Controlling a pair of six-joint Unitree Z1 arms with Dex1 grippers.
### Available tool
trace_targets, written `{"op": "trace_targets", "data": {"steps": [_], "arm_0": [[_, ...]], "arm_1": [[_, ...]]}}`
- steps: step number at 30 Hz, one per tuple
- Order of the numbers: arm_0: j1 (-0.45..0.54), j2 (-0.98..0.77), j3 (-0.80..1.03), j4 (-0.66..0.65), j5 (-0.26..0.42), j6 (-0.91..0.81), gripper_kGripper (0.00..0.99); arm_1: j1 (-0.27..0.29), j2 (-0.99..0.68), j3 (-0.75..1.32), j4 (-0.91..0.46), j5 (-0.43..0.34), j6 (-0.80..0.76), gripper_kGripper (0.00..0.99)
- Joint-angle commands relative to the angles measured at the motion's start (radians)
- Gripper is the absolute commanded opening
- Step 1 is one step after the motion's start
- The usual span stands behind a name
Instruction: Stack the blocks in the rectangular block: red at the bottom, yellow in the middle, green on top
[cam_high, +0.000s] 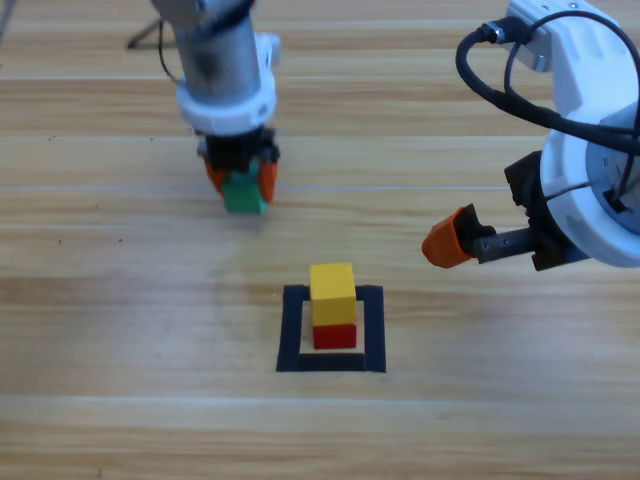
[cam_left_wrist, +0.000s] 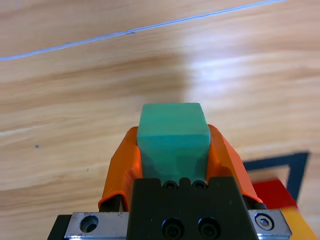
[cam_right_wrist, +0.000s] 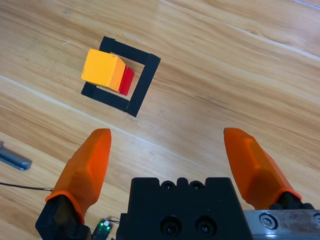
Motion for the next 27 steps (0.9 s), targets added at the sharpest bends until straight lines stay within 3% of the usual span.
{"op": "trace_targets", "data": {"steps": [1, 8, 15, 21, 27], "arm_0": [[0.013, -0.164, 0.014, 0.054, -0.008, 0.071, 0.0], [-0.024, -0.308, 0.169, 0.062, 0.012, 0.085, 0.0], [-0.06, -0.391, 0.256, 0.108, 0.036, -0.156, 0.0], [-0.177, -0.392, 0.298, 0.126, 0.095, -0.417, 0.0], [-0.292, -0.334, 0.23, 0.126, 0.11, -0.513, 0.0]], "arm_1": [[-0.027, 0.021, 0.008, -0.023, 0.01, 0.003, 0.99], [-0.027, 0.015, 0.01, -0.019, 0.016, 0.003, 0.99], [-0.027, -0.004, 0.016, -0.013, 0.024, 0.0, 0.99], [-0.027, -0.038, 0.036, -0.013, 0.021, -0.003, 0.99], [-0.027, -0.061, 0.047, -0.013, 0.016, -0.011, 0.99]]}}
